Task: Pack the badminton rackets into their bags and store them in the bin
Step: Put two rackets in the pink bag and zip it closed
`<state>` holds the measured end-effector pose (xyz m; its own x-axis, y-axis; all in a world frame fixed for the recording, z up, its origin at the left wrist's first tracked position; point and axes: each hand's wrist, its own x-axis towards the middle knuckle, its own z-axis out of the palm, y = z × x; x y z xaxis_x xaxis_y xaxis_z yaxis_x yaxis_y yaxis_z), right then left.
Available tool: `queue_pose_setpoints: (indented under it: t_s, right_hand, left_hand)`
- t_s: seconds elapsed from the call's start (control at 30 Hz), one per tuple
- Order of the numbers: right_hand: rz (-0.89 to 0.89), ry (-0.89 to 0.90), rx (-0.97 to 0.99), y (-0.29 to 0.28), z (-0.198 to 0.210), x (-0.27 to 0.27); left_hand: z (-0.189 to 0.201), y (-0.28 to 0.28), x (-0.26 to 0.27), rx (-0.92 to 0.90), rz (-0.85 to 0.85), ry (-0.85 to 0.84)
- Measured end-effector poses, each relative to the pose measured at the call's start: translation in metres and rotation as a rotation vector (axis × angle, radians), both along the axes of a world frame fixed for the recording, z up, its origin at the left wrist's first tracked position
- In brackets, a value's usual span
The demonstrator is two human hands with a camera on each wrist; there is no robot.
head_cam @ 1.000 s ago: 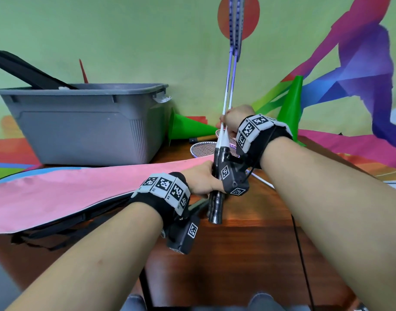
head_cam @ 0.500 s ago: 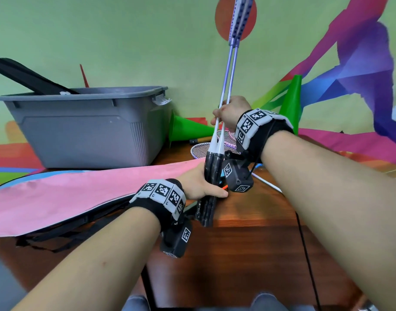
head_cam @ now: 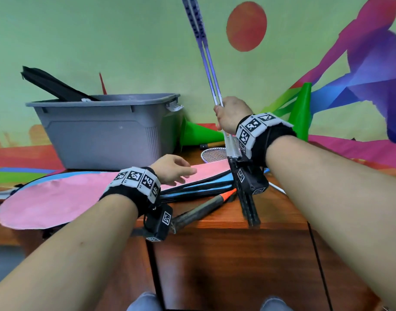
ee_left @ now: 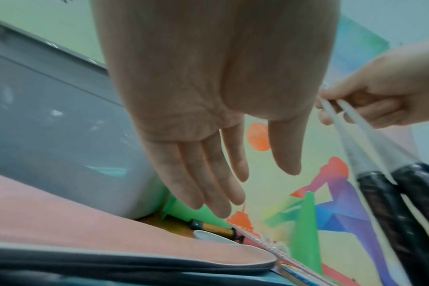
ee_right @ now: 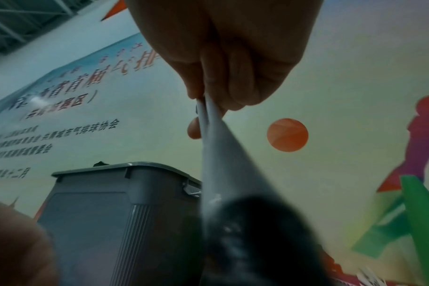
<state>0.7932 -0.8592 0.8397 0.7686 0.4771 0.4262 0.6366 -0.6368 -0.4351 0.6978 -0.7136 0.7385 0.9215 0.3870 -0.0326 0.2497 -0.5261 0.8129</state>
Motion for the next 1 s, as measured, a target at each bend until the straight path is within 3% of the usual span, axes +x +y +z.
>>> queue_pose_setpoints:
  t_s: [0.3,0.5,0.7,0.8,1.0]
  right_hand:
    - [0.084,-0.281,-0.416,0.028,-0.013,-0.028]
    - [0.066,-0.349,-0.637,0.044,-0.040,-0.021]
    - [0.063,-0.332,-0.704,0.044,-0.078,0.019]
    - [0.063,-0.298,-0.703,0.037,-0.096,0.041]
    - [0.023,-0.197,-0.690,0.031,-0.124,0.071]
  left_hand:
    - [-0.019,0.046,-0.045,0.123,0.213,0.044]
    - [-0.046,0.063,-0.048,0.306,0.249,0.119]
    - [-0.070,0.083,-0.028,0.476,0.363,0.148]
    - [-0.079,0.091,-0.015,0.580,0.331,0.229]
    - [-0.096,0.096,-0.008,0.613,0.318,0.271]
